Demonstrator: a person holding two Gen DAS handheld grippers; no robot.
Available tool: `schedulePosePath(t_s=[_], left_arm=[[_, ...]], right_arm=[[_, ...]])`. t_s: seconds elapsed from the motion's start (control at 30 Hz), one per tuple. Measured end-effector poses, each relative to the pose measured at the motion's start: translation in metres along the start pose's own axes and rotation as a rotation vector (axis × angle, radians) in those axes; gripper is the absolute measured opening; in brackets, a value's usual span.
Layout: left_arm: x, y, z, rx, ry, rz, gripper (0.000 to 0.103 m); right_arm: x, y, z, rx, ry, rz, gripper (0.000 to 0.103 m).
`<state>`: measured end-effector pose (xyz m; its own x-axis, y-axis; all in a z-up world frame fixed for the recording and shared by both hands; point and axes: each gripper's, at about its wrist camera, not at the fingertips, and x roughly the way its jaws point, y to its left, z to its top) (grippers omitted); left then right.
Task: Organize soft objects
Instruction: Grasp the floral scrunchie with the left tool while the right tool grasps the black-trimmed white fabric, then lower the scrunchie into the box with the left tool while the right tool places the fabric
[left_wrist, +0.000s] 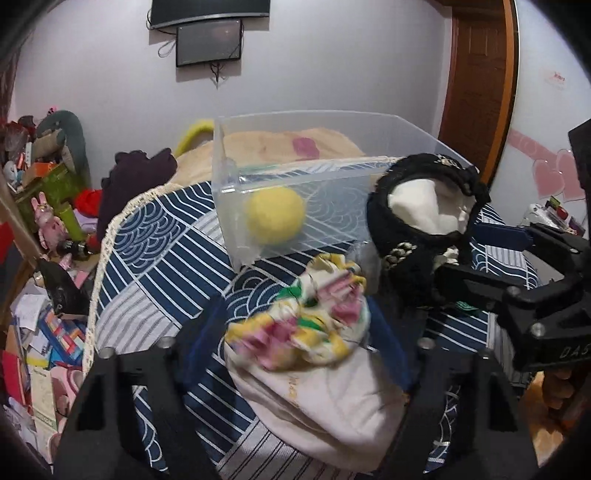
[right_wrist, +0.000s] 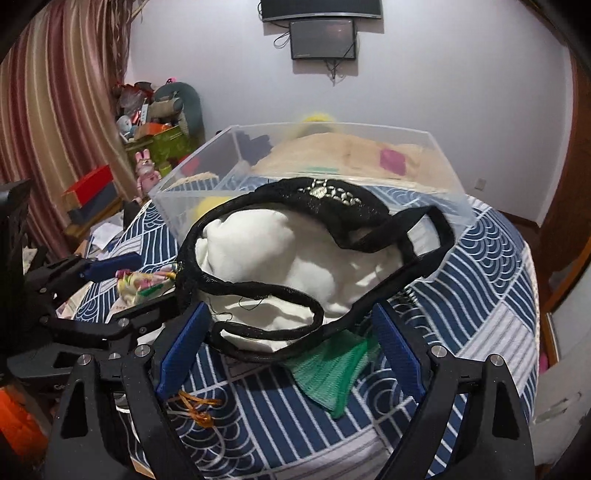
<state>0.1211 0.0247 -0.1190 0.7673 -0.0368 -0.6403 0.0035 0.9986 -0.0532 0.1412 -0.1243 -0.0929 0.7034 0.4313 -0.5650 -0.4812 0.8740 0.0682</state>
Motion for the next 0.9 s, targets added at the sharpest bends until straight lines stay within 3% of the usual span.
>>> schedulePosePath(t_s=[0.23, 0.3, 0.37, 0.4, 0.53, 0.63, 0.9], left_arm=[[-0.002, 0.000, -0.003, 0.009, -0.007, -0.017, 0.027], [-0.005, -0.002, -0.003, 0.017, -0.019, -0.016, 0.023], [-0.010, -0.004, -0.003, 0.023, -0.038, -0.012, 0.021], [-0.012, -0.005, -0.003, 0.026, -0.043, -0.011, 0.021], [-0.017, -0.003, -0.001, 0.022, -0.060, -0.010, 0.018], [-0.024, -0.001, 0.002, 0.015, -0.076, -0.012, 0.016], [-0.053, 0.009, 0.016, -0.010, -0.160, -0.004, 0.014]], right_arm=[[0.006, 0.000, -0.005, 0.015, 0.005, 0.025, 0.085], [0.006, -0.001, -0.006, 0.017, 0.000, 0.031, 0.072], [0.004, -0.002, -0.007, 0.014, -0.002, 0.041, 0.049], [0.003, -0.001, -0.008, 0.011, -0.005, 0.044, 0.047], [-0.004, 0.002, -0.009, 0.000, -0.027, 0.043, 0.016], [-0.014, 0.001, -0.011, -0.002, -0.050, 0.045, 0.006], [-0.048, 0.005, -0.006, -0.025, -0.153, 0.036, 0.005]])
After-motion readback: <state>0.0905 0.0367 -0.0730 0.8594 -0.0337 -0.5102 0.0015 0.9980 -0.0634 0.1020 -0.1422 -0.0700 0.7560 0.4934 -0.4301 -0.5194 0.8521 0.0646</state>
